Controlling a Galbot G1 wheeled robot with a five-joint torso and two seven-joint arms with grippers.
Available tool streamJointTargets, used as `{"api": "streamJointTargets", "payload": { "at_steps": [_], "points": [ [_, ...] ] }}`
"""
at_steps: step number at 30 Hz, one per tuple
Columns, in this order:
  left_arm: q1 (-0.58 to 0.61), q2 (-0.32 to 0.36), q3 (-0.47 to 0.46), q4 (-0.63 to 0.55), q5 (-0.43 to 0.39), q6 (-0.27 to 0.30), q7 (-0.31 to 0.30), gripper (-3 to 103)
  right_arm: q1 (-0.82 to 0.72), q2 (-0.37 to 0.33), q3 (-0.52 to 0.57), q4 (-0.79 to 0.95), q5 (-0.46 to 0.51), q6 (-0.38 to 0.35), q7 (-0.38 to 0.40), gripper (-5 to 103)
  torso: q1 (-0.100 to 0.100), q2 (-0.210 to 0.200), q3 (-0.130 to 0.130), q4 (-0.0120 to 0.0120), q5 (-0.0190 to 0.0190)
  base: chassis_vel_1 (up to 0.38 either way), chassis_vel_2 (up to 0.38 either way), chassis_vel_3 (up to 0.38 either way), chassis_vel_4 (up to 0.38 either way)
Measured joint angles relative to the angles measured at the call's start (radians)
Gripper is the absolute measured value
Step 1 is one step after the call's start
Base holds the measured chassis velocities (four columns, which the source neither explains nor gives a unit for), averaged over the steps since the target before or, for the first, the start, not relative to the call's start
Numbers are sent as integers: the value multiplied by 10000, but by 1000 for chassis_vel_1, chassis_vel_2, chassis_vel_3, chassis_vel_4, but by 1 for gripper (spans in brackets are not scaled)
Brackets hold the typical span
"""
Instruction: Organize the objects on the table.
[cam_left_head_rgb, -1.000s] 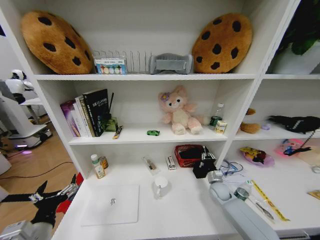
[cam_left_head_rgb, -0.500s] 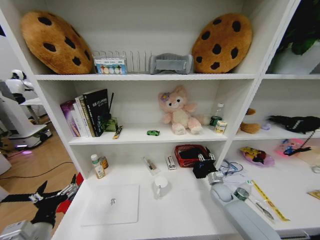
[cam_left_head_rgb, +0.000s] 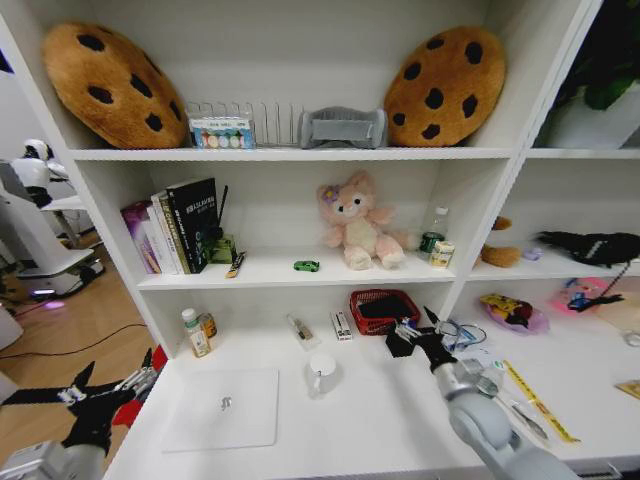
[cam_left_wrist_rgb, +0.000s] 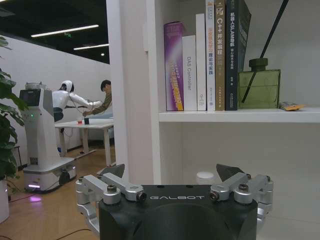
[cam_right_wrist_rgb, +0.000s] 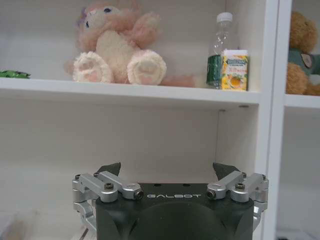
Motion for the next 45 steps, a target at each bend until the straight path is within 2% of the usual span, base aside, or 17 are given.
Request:
{"api": "streamJointTargets", "payload": {
  "at_steps": [4,9,11,17,19,22,27,31,34,45],
  "points": [
    [0,0,0,0,0,0,1,100,-2354,769,1756,1243,-366,-86,-203,100,-1,1,-1,-1,-5,0,0,0,0],
    [0,0,0,-1,0,0,-1,100,-3299,1137,2465,1696,-501,16,-253,100,0,0,0,0,-2,0,0,0,0],
    [0,0,1,0,0,0,1,100,-4007,1411,2931,1940,-531,290,-306,100,0,0,1,1,-5,0,0,0,0],
    [0,0,0,0,0,0,1,100,-4354,2185,3023,2117,-502,837,-388,100,0,0,1,2,-2,0,0,0,0],
    [0,0,0,0,0,0,1,100,-4432,2640,2933,2199,-876,1257,-435,100,1,-1,1,0,-4,0,0,0,0],
    [0,1,1,0,0,0,0,100,-4443,2936,2885,2186,-1243,1531,-442,100,2,-1,1,2,-3,0,0,0,0],
    [-1,0,0,0,0,0,1,100,-4684,3340,2854,2168,-1339,1921,-472,100,1,-1,1,2,-4,0,0,0,0],
    [0,0,0,0,0,0,1,100,-4803,3580,2792,2009,-1352,2447,-743,100,1,-1,1,1,-6,0,0,0,0],
    [0,0,0,0,0,0,1,100,-4710,3660,2711,1888,-1339,2569,-808,100,1,-1,1,1,-4,0,0,0,0],
    [0,0,0,0,0,0,0,100,-4397,3671,2472,1635,-1380,2543,-820,100,2,-2,2,2,-6,-121,-123,133,112]
  ]
}}
